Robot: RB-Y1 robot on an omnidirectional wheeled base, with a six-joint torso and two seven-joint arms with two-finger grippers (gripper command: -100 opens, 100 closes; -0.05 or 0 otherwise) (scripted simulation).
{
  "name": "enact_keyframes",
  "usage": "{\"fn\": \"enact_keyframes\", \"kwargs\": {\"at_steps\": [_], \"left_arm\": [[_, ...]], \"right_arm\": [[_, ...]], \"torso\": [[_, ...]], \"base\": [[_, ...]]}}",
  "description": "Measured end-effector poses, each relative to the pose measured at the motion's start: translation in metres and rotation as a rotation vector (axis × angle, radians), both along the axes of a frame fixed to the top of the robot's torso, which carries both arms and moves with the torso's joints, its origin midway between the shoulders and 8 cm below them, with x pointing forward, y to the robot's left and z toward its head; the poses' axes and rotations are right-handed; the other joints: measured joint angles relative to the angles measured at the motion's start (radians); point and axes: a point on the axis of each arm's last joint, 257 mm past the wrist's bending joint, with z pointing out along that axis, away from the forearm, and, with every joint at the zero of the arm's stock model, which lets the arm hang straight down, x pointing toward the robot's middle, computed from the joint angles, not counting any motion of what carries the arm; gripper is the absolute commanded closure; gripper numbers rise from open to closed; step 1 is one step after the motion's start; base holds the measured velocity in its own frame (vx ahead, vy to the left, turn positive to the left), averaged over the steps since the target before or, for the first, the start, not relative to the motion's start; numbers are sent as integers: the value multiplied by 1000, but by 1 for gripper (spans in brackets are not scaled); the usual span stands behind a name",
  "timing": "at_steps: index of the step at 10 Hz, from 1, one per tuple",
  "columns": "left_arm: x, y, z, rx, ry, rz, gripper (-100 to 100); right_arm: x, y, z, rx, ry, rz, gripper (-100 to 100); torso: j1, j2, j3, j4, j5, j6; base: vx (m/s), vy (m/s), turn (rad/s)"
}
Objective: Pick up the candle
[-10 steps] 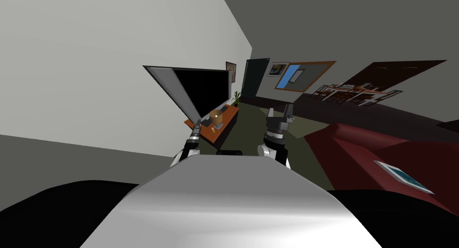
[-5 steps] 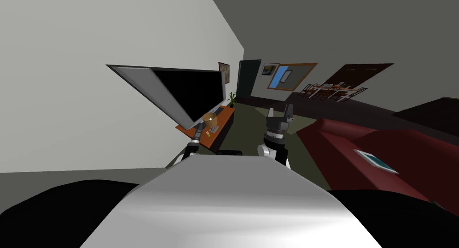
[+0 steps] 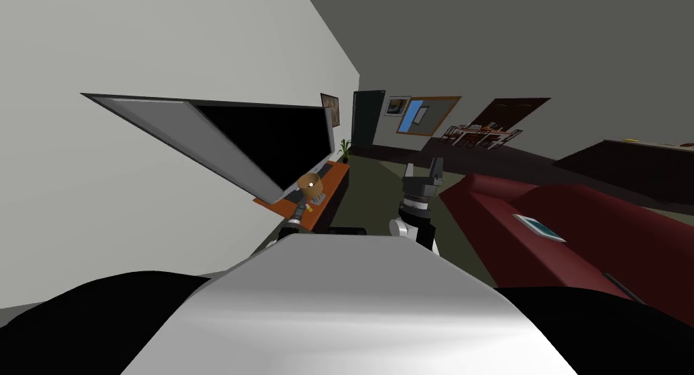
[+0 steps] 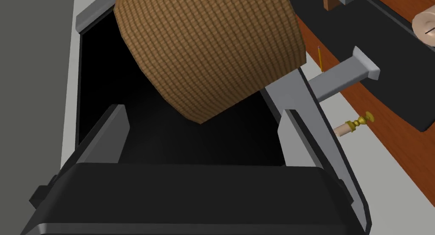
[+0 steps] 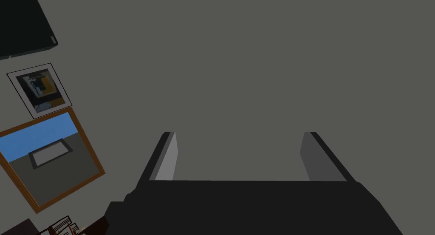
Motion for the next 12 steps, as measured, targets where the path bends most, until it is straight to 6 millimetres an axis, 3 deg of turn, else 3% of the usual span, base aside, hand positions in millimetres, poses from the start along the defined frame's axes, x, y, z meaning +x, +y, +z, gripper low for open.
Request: {"fn": "enact_keyframes", "kwargs": {"at_steps": [4, 7, 10, 12], "left_arm": [[-45, 26, -82, 70, 209, 15, -100], [-83, 32, -116, 107, 320, 18, -100], [-125, 51, -147, 140, 437, 25, -100], [-139, 55, -161, 153, 480, 27, -100]], "right_arm": [[0, 0, 0, 0, 0, 0, 0], [0, 0, 0, 0, 0, 0, 0], [0, 0, 0, 0, 0, 0, 0], [0, 0, 0, 0, 0, 0, 0]], "torso": [[2, -2, -1, 0, 0, 0], [0, 0, 0, 0, 0, 0], [2, -1, -1, 0, 0, 0], [1, 0, 0, 0, 0, 0]], "base": [[91, -8, -148], [83, -19, -139], [85, 11, -104], [73, 5, -102]]}}
